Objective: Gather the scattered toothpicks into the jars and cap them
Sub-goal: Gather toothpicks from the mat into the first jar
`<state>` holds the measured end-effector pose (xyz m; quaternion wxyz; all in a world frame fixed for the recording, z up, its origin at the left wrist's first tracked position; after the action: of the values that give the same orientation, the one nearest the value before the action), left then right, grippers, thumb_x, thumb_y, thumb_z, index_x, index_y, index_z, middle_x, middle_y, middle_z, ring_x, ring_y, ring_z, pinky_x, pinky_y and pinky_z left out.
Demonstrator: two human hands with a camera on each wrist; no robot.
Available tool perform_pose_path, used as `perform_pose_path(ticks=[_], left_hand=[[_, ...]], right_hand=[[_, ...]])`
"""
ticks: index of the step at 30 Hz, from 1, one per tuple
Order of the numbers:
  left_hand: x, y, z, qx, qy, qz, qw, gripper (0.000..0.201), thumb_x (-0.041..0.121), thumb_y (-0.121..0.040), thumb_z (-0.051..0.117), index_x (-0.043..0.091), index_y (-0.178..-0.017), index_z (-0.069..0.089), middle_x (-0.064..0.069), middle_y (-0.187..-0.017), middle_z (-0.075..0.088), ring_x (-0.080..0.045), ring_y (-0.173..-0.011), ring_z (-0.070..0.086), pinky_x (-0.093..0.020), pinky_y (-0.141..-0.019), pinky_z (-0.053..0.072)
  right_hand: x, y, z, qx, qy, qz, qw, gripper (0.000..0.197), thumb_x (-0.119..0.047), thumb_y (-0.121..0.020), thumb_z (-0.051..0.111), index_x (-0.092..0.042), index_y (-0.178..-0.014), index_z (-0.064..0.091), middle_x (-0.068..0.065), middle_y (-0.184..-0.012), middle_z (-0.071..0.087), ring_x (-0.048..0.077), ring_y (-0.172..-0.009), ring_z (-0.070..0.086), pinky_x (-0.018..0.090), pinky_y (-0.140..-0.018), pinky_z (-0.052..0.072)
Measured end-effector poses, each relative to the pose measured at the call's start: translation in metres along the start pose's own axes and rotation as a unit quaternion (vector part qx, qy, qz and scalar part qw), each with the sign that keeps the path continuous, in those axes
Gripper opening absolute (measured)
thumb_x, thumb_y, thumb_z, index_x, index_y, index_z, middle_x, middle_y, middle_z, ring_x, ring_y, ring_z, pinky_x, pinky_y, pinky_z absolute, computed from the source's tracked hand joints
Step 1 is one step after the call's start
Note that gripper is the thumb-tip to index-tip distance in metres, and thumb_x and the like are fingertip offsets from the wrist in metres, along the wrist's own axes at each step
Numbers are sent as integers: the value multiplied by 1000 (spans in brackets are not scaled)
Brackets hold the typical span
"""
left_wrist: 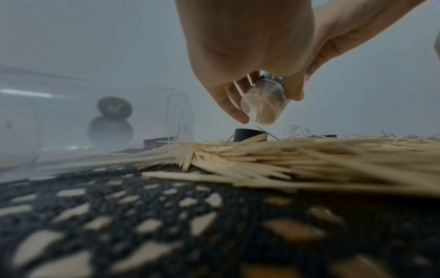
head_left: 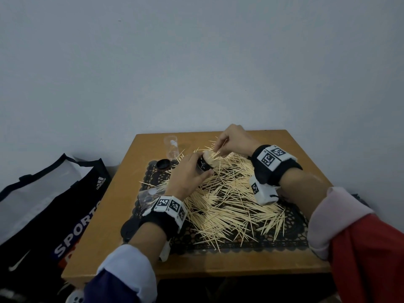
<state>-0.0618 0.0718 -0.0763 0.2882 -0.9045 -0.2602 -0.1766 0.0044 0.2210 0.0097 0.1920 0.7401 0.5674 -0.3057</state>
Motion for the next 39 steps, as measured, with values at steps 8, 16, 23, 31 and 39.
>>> perform_pose_path(ticks=[8,16,23,31,39], left_hand=[[5,2,-3,6,27,-7,1000,63,55,-87,61,13,-134,49,-2,-119,62,-17,-104,58,-33,-85,47],[6,3,-3,-4,30,-12,999,66,58,-87,59,13,-134,49,-3,-120,63,-18,-104,59,-35,-86,49],[5,2,-5,11,34,-12,999,66,62,-87,55,12,-129,52,-1,-110,64,-15,-92,60,-32,-78,49],[5,1,-3,5,34,-3,999,63,57,-88,59,12,-131,51,-2,-114,63,-16,-98,59,-31,-81,47],[6,0,0,-5,54,23,998,59,45,-86,68,18,-134,48,3,-122,59,-13,-108,56,-37,-91,48]], right_hand=[[1,1,1,38,-71,-20,997,17,3,-79,74,-1,-96,74,12,-90,72,14,-67,69,15,-61,54],[5,4,5,88,-79,-4,993,17,6,-79,72,0,-95,73,14,-84,73,8,-62,66,12,-55,52],[-3,5,13,92,-82,-54,991,16,-20,-90,66,-10,-101,73,2,-94,73,0,-82,64,12,-74,48],[5,11,11,60,-133,-28,989,15,-1,-76,77,3,-90,74,15,-85,72,4,-63,65,15,-61,53],[5,7,9,126,-43,-48,990,19,-3,-70,83,-4,-87,73,8,-81,73,-7,-57,59,5,-55,43]])
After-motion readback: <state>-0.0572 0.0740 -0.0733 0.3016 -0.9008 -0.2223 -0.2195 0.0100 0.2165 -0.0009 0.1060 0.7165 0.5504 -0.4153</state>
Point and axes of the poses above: each hand's wrist, its own y-axis away from the middle knuckle, its own z-axis out of the palm, x = y × z, the point moved 4 cm from there along -y, towards the middle knuckle
